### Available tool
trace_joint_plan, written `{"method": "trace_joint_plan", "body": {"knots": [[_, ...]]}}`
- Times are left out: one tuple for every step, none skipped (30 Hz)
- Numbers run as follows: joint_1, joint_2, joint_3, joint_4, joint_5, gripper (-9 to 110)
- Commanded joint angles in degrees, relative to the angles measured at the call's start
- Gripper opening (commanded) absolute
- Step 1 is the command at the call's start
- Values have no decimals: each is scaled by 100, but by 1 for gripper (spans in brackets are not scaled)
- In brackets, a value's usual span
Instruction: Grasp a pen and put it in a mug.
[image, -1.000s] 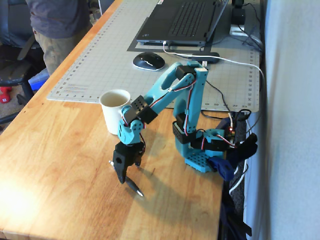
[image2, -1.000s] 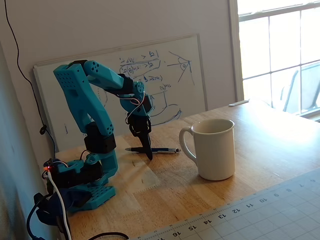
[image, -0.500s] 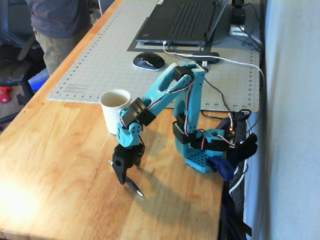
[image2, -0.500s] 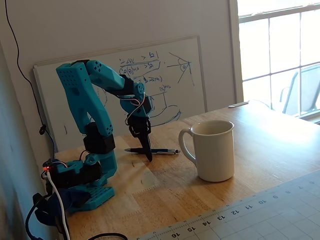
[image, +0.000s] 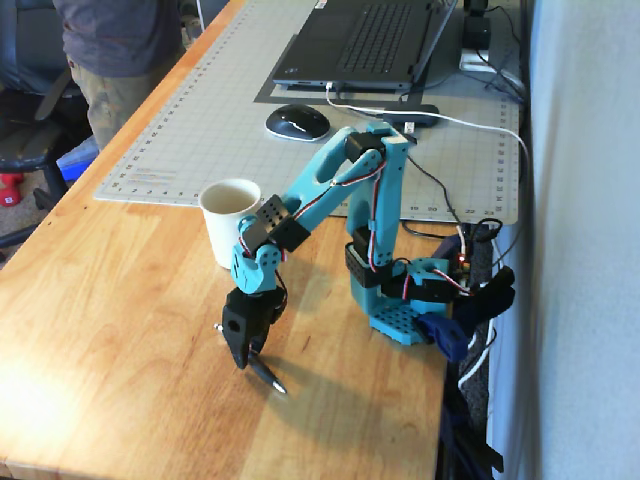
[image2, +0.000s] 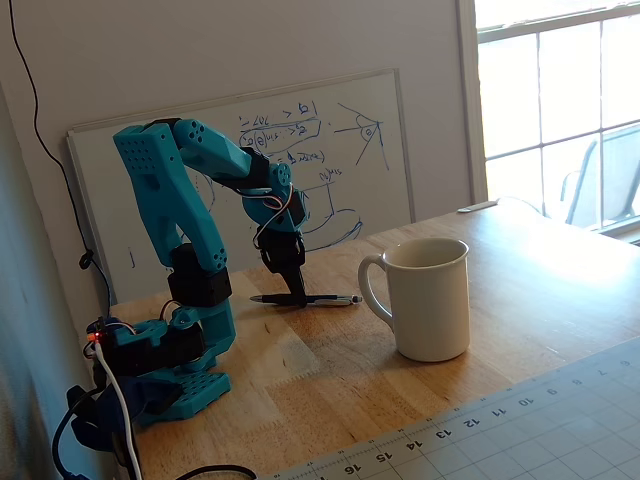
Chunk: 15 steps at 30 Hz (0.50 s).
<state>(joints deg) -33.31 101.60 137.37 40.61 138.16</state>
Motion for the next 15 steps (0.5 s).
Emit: {"method": "trace_joint_plan", "body": {"knots": [[0,-26,-53,-97,62,10],[0,-26,-53,-97,62,9],[0,-26,-44,-97,62,8],[0,-26,-44,-97,62,7],[0,-26,-44,-97,62,6],[0,-26,-44,-97,62,5],[0,-26,-44,-97,62,4],[0,-26,-44,-97,62,4],[0,-26,-44,-97,62,3],[0,-26,-44,-97,62,2],[0,-26,-44,-97,62,2],[0,-26,-44,-97,62,2],[0,-18,-44,-97,62,1],[0,9,-53,-97,62,1],[0,35,-70,-97,62,1]]}}
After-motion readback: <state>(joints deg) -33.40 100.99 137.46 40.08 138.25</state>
